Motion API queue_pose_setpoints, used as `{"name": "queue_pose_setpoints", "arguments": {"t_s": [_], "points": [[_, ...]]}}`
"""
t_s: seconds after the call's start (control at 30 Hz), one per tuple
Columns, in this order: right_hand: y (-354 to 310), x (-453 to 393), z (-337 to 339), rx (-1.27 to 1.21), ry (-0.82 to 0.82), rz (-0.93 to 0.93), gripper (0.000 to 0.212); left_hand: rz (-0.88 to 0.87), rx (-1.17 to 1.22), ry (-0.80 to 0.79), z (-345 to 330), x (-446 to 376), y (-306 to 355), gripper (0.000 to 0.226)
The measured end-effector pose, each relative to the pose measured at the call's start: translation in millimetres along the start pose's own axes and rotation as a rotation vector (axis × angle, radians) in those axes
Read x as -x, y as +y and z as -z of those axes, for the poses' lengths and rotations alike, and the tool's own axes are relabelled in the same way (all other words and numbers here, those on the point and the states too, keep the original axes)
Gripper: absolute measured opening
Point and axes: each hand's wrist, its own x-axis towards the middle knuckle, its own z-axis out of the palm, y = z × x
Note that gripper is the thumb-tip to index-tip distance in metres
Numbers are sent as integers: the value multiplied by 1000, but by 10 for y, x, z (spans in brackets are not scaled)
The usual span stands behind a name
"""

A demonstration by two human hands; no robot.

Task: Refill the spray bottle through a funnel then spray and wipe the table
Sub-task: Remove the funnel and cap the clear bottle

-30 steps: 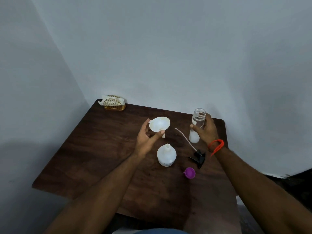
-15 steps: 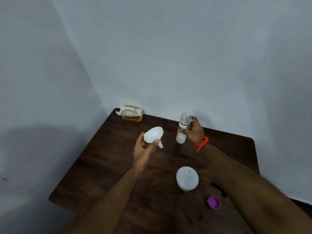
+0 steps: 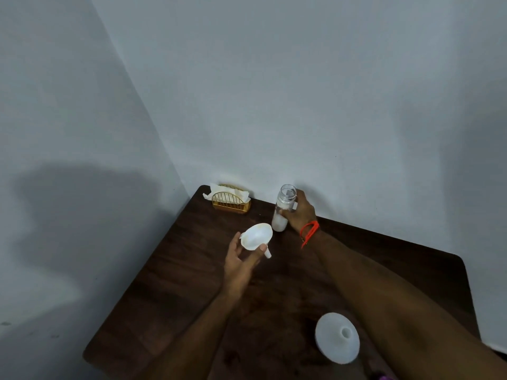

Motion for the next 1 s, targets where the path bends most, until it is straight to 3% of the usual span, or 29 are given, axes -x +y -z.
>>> {"name": "queue_pose_setpoints", "arguments": {"t_s": [0.47, 0.53, 0.67, 0.73, 0.83, 1.0], "points": [[75, -160, -156, 113, -106, 55, 69, 10, -39, -22, 44, -195, -96, 98], [105, -129, -120, 109, -140, 48, 75, 17, -42, -33, 19, -162, -120, 106], [180, -59, 14, 85, -128, -2, 97, 18, -78, -58, -80, -110, -194, 94], [178, 71, 176, 45, -26, -24, 87, 23, -87, -77, -189, -83, -225, 97], [244, 398, 623, -14, 202, 5, 52, 51, -105, -141, -447, -82, -267, 105], [602, 1656, 1475, 114, 459, 37, 14, 192, -44, -298, -1044, -210, -336, 71]]}}
